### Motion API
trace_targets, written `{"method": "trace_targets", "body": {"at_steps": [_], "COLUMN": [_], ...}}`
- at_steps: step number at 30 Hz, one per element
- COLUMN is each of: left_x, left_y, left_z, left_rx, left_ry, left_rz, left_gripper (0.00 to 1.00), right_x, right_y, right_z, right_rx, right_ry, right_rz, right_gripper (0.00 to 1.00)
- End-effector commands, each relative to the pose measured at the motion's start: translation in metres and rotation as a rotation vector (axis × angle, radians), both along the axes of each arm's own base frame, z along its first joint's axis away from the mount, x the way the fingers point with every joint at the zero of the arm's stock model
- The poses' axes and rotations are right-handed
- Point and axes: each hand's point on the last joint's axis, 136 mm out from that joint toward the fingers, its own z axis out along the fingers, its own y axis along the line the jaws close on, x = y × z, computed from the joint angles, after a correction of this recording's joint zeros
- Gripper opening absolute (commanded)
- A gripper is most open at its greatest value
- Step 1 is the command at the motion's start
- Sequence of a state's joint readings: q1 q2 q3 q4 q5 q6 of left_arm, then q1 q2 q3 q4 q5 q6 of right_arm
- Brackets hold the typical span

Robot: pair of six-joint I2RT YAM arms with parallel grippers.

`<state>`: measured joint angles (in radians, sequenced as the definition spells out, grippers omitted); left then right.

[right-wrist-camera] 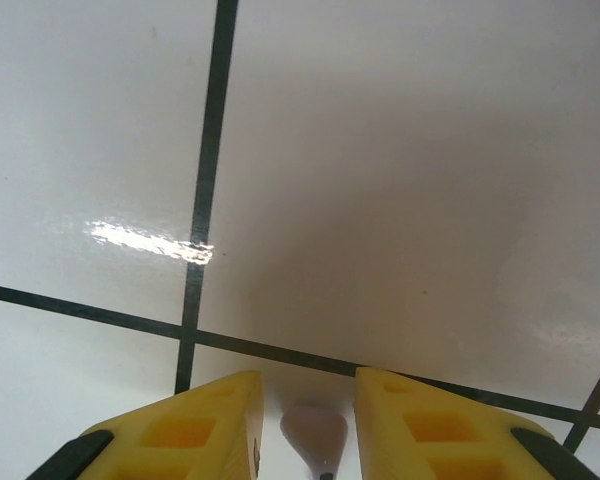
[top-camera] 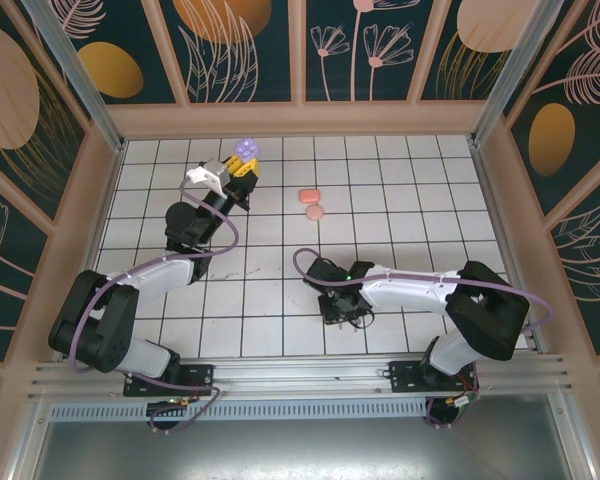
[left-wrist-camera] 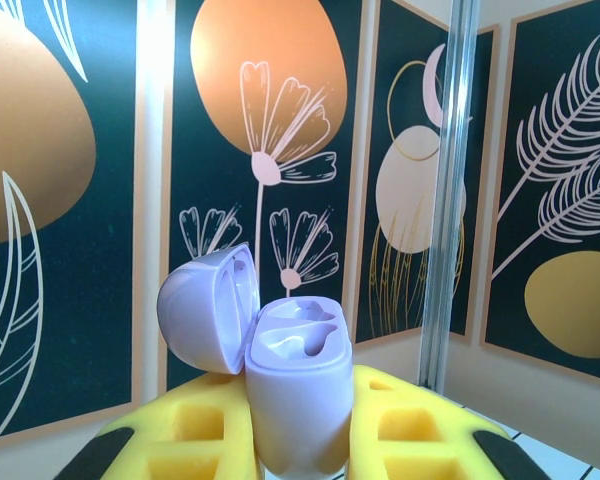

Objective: Insert wireless bluetooth earbuds into charging case

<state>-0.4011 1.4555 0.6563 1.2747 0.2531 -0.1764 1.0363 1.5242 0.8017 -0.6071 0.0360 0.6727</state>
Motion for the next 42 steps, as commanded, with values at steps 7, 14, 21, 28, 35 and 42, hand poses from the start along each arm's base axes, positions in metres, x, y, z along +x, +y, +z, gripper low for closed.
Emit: {"method": "trace_targets", "body": {"at_steps": [7, 14, 21, 28, 35, 42], "left_x": [-0.007, -0.007, -0.006, -0.005, -0.007, -0.01], "left_y": [0.001, 0.001, 0.001, -0.001, -0.007, -0.016], "left_z": [0.01, 0.011, 0.01, 0.008, 0.008, 0.002], "left_rx": [0.003, 0.003, 0.003, 0.006, 0.03, 0.078], "left_ry": [-0.044, -0.044, -0.041, -0.031, -0.039, -0.063], "left_rz": [0.001, 0.002, 0.0, -0.011, -0.039, -0.077], "left_gripper": [0.0, 0.0, 0.0, 0.0, 0.0, 0.0], "right_x": [-0.01, -0.012, -0.012, -0.001, 0.045, 0.12], "right_y": [-0.01, -0.01, -0.009, 0.0, 0.021, 0.025], "right_z": [-0.008, -0.012, -0.014, 0.003, 0.073, 0.183], "right_rx": [-0.042, -0.048, -0.054, -0.022, 0.107, 0.304], "right_ry": [0.017, 0.026, 0.026, -0.023, -0.186, -0.439], "right_rz": [-0.002, 0.006, 0.014, 0.017, -0.019, -0.077], "right_gripper": [0.31, 0.29, 0.22, 0.17, 0.16, 0.13]}}
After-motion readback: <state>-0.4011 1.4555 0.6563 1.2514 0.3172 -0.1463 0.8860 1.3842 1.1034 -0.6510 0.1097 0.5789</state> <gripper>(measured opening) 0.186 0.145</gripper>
